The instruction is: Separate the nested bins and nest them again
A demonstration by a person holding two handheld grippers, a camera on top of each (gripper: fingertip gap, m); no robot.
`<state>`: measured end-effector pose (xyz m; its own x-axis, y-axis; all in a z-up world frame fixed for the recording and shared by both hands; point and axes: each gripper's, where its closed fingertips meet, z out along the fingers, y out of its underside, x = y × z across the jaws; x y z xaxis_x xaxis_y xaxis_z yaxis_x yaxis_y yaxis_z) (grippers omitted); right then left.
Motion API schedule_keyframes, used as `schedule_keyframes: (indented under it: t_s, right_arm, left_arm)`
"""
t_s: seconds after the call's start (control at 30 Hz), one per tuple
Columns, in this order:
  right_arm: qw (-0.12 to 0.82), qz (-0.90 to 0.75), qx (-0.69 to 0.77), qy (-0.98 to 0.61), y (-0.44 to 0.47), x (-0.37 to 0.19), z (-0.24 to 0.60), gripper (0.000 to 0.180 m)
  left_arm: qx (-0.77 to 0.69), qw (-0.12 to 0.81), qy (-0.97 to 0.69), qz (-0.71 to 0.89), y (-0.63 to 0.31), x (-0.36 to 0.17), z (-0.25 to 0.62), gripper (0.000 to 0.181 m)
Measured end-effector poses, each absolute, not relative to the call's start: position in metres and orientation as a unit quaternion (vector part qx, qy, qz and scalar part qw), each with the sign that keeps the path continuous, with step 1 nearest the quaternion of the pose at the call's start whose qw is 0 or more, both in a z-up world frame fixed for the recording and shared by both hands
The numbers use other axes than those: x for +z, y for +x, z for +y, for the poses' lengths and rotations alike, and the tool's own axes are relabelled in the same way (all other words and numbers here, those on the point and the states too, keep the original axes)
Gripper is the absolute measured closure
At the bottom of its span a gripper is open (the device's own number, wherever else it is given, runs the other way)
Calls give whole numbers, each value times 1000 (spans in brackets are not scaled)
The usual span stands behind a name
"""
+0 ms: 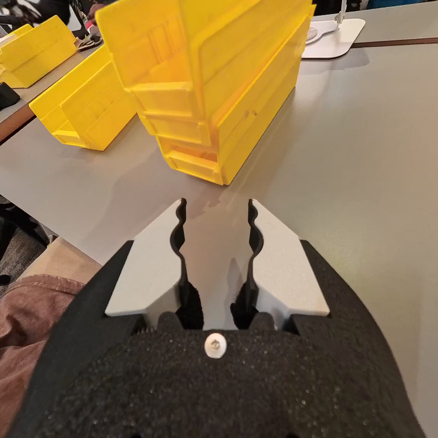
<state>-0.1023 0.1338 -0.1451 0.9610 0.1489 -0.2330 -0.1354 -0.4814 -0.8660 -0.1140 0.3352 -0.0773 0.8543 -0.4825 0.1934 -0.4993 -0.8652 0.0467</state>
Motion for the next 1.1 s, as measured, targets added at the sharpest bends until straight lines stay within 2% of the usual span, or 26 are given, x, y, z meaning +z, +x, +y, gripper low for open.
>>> schedule_keyframes:
  t_s: [0.17, 0.33, 0.47, 0.63, 0.93, 1.1]
  right_arm:
    - [506, -7, 140, -851, -104, -147, 134, 127]
    - [504, -11, 139, -852, -106, -148, 134, 127]
    - [503, -13, 135, -854, -104, -149, 132, 127]
    - [505, -6, 138, -852, -99, -147, 134, 128]
    - [502, -10, 139, -853, -103, -148, 133, 127]
    - [499, -13, 134, -856, -103, -150, 132, 128]
  left_arm:
    - [71, 36, 960, -268, -117, -64, 336, 88]
    - [65, 54, 963, -256, -119, -96, 331, 90]
    - [44, 58, 958, -278, -115, -74, 331, 92]
    - [47, 66, 959, -273, -116, -81, 329, 91]
    - [107, 47, 959, -259, -113, -25, 335, 90]
    - [80, -16, 965, -249, -160, 27, 375, 89]
